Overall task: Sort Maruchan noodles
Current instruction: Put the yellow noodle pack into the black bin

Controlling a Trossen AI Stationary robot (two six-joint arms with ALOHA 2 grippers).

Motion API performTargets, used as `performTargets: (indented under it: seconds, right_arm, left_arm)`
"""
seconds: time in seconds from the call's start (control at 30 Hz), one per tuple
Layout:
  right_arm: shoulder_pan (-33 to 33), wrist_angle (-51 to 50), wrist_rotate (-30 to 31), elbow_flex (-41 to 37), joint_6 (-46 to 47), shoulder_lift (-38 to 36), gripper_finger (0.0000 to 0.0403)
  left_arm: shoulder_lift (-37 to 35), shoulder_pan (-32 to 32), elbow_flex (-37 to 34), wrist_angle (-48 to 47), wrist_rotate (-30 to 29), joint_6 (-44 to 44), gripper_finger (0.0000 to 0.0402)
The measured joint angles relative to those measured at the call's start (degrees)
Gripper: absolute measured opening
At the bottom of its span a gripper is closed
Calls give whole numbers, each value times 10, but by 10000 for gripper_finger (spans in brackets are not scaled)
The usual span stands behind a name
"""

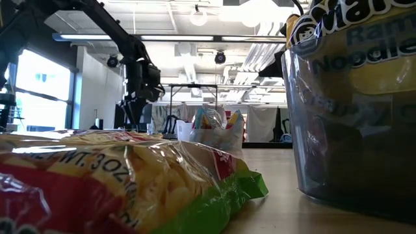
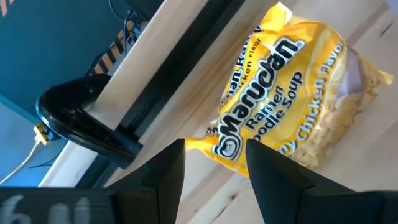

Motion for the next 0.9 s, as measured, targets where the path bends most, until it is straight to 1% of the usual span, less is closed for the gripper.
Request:
performTargets:
  seconds: [0.2,0.57,0.9]
  right_arm:
    - [0,-2,0,0,0,0,0]
    - [0,-2,0,0,0,0,0]
    - [0,-2,0,0,0,0,0]
  left_arm:
    - [6,-6,8,1,-23,17,159]
    - [24,-8,7,1,-26,27,158]
    - [24,-10,7,1,-28,35,158]
